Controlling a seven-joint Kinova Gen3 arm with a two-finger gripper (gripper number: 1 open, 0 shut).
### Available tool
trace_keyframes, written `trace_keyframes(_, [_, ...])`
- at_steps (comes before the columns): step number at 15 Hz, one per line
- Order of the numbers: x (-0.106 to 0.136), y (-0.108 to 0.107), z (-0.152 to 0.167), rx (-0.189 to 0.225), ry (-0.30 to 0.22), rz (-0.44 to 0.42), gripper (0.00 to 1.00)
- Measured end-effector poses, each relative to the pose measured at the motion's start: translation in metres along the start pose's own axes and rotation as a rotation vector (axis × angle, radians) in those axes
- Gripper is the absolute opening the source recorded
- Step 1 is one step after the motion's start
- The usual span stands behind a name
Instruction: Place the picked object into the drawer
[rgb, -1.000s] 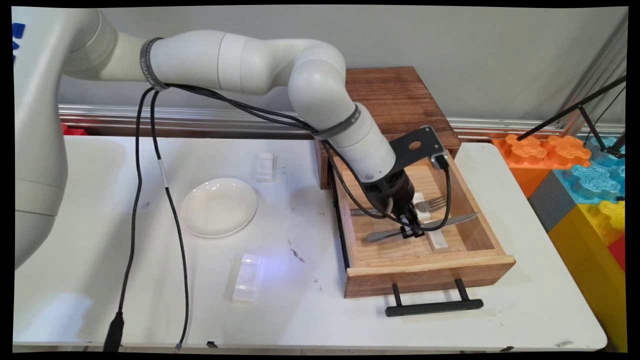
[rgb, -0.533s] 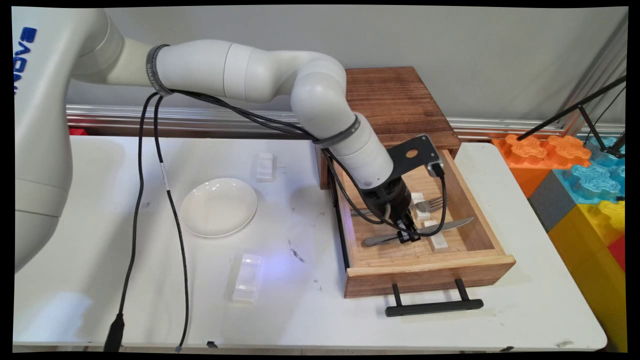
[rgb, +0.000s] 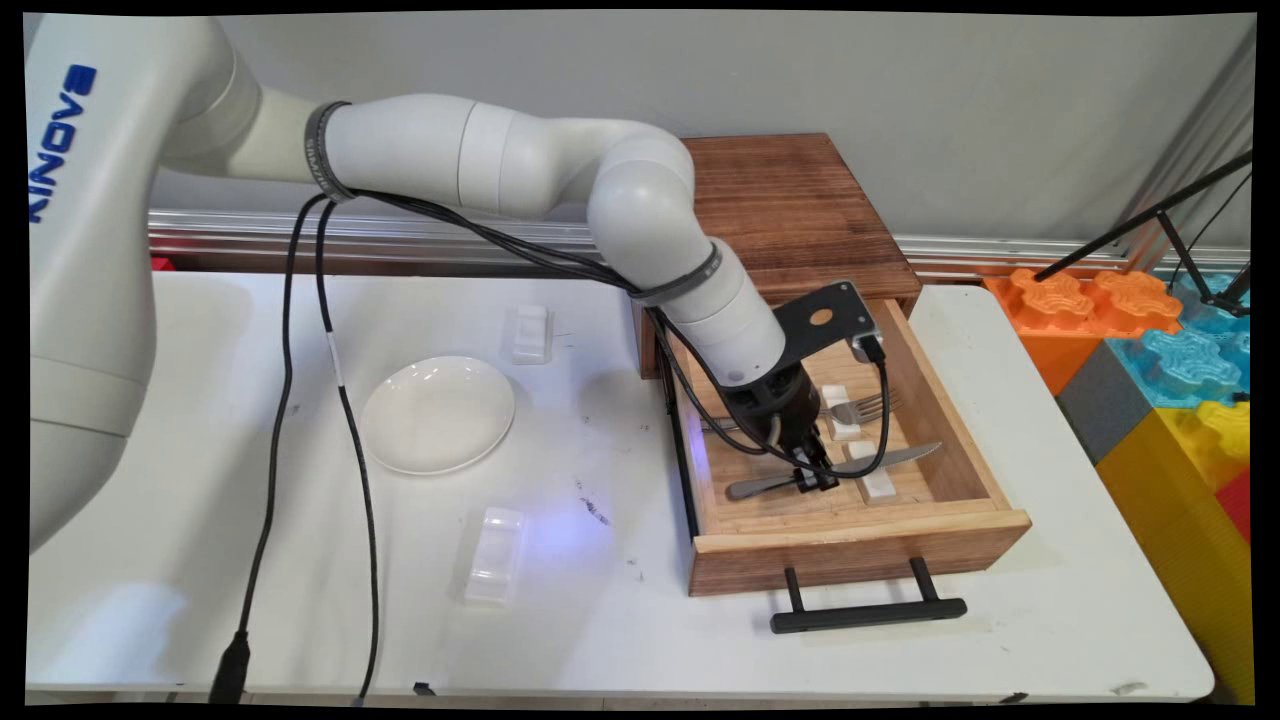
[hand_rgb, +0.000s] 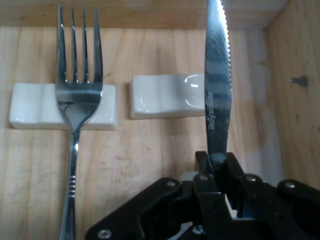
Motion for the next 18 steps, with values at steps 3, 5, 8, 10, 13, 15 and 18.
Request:
trace_keyframes(3, [-0.001, -0.001, 0.005, -0.011, 0.000, -0.003, 0.00])
trace_keyframes(5, [-0.002, -0.002, 0.008, -0.017, 0.001, -0.006, 0.00])
trace_keyframes(8, [-0.003, -0.003, 0.012, -0.023, 0.001, -0.013, 0.00])
trace_keyframes(10, [-0.004, -0.003, 0.014, -0.025, 0.001, -0.016, 0.00])
trace_keyframes(13, [-0.004, -0.004, 0.016, -0.026, 0.002, -0.020, 0.00])
trace_keyframes(15, [-0.005, -0.004, 0.018, -0.027, 0.002, -0.021, 0.00])
trace_keyframes(18, [-0.005, -0.004, 0.019, -0.023, 0.004, -0.017, 0.00])
